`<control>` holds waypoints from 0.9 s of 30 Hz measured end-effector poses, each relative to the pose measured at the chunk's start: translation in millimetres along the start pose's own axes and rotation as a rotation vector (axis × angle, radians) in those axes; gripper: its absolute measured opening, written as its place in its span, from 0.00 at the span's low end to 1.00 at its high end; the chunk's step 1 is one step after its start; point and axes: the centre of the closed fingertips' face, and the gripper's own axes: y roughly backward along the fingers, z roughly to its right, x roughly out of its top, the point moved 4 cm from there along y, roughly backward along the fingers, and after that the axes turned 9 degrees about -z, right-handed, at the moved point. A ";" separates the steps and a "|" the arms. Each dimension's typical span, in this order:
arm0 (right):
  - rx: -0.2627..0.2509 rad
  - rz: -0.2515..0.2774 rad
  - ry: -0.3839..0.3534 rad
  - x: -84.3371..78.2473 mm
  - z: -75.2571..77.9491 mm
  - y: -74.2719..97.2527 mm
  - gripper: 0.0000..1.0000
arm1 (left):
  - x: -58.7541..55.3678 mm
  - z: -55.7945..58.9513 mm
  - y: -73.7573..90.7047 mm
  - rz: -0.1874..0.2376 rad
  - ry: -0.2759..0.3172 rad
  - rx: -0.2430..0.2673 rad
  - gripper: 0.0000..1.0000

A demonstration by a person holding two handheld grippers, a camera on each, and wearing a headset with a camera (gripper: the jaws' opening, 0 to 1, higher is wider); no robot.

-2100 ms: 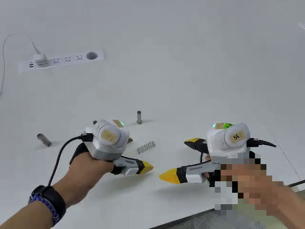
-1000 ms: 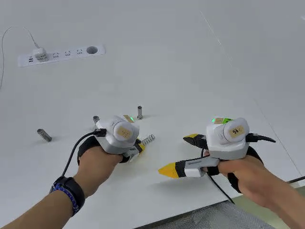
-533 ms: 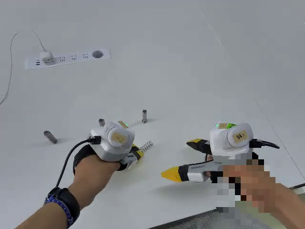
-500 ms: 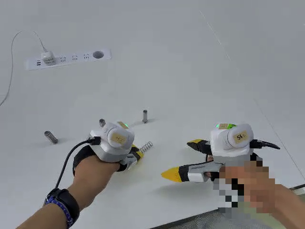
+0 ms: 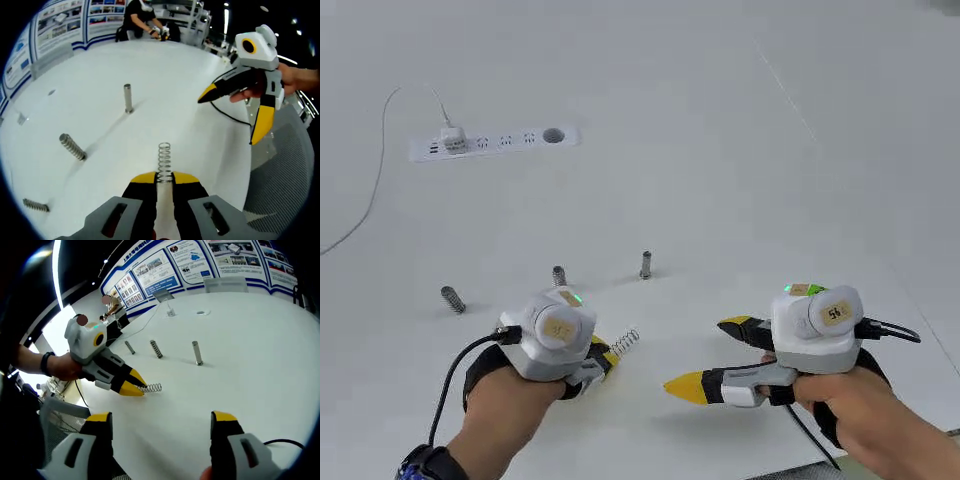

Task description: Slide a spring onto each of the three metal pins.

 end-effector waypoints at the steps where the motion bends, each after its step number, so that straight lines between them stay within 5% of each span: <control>1: 0.002 0.000 0.001 0.7 -0.8 -0.5 0.81 | -1.1 0.1 2.3 0.002 0.003 0.001 0.10; 18: 0.051 0.032 -0.025 12.7 -21.0 -13.4 0.71 | -18.7 0.0 32.1 0.024 -0.012 0.002 0.10; 27: 0.107 0.033 -0.002 18.7 -36.1 -20.6 0.63 | -21.1 9.4 40.9 0.038 -0.034 -0.015 0.10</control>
